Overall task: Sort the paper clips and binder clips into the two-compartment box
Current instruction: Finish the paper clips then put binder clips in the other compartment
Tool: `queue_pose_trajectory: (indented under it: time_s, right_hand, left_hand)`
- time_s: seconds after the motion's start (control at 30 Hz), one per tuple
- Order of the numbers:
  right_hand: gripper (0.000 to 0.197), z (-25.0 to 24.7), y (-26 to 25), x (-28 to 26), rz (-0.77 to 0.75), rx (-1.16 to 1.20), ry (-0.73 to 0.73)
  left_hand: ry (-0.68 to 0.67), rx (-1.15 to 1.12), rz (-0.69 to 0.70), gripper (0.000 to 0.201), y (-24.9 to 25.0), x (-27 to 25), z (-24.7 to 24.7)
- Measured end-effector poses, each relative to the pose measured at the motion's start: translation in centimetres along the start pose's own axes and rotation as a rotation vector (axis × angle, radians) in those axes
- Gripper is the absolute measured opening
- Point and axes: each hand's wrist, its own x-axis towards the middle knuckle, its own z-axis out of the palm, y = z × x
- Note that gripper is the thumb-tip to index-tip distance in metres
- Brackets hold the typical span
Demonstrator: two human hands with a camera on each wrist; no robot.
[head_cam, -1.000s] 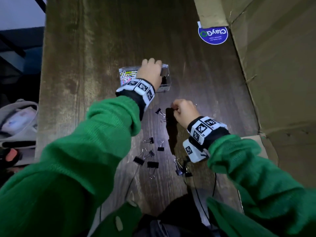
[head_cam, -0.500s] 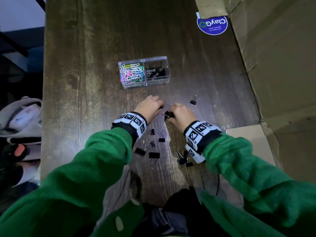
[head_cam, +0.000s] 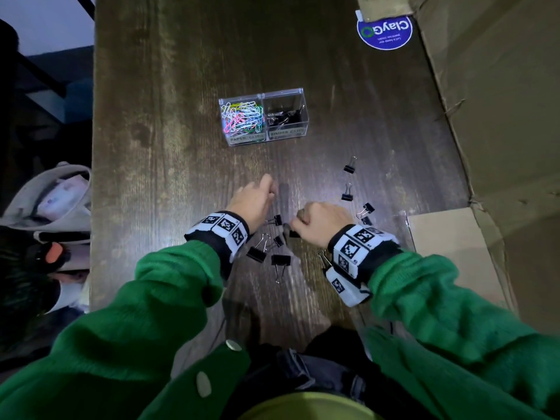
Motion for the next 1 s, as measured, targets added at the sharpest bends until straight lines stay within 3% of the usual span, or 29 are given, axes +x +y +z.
queue_pose_trajectory:
  time_s: [0.07, 0.13, 0.23, 0.33, 0.43, 0.5, 0.57, 0.7, 0.8, 0.9, 1.0]
  right_hand:
    - [0.05, 0.9, -0.8, -0.1, 0.014, -0.11, 0.003]
    - [0.045, 1.3, -1.2, -0.2, 0.027, -0.126, 0.014]
    - [0.032, 0.6, -1.4, -0.2, 0.069, -0.081, -0.016]
    - [0.033, -2.4, -1.1, 1.0, 0.131, 0.098, -0.011]
    - [0.018, -7.3, -1.3, 3.7, 0.111, 0.133, 0.215]
    - [0.027, -10.2, -1.9, 6.0, 0.026, 0.096, 0.374]
    - [0.029, -12.0, -2.8, 8.5, -0.06, 0.046, 0.43]
    - [0.031, -12.3, -3.5, 11.9, -0.121, -0.042, 0.386]
    - [0.043, -11.4, -2.9, 12.2, -0.15, -0.006, 0.372]
    - [0.041, -11.0, -1.6, 10.6, -0.184, 0.158, 0.506]
    - [0.032, -10.4, 0.4, 8.2, -0.104, 0.296, 0.649]
  left_hand:
    - [-0.045, -0.033, 0.034, 0.015, 0.1, -0.7, 0.0]
    - [-0.104, 0.012, 0.072, 0.029, -0.1, -1.1, 0.2]
    - [-0.133, 0.081, 0.106, 0.044, -0.3, -1.4, 0.6]
    - [-0.108, 0.079, 0.09, 0.039, -0.4, -1.5, 1.1]
    - [-0.11, 0.054, 0.085, 0.034, -0.3, -1.2, 1.5]
    - [-0.12, 0.036, 0.088, 0.034, -0.2, -1.2, 1.6]
    - [-0.079, -0.022, 0.057, 0.031, 0.0, -1.0, 1.5]
    - [0.202, -0.159, -0.107, 0.024, 0.9, 1.7, -1.1]
    - [0.327, -0.151, -0.116, 0.027, 1.6, 5.5, -4.7]
    - [0.341, -0.08, -0.065, 0.031, 2.2, 9.3, -7.4]
    - [0.264, 0.021, -0.035, 0.036, 2.7, 11.8, -8.2]
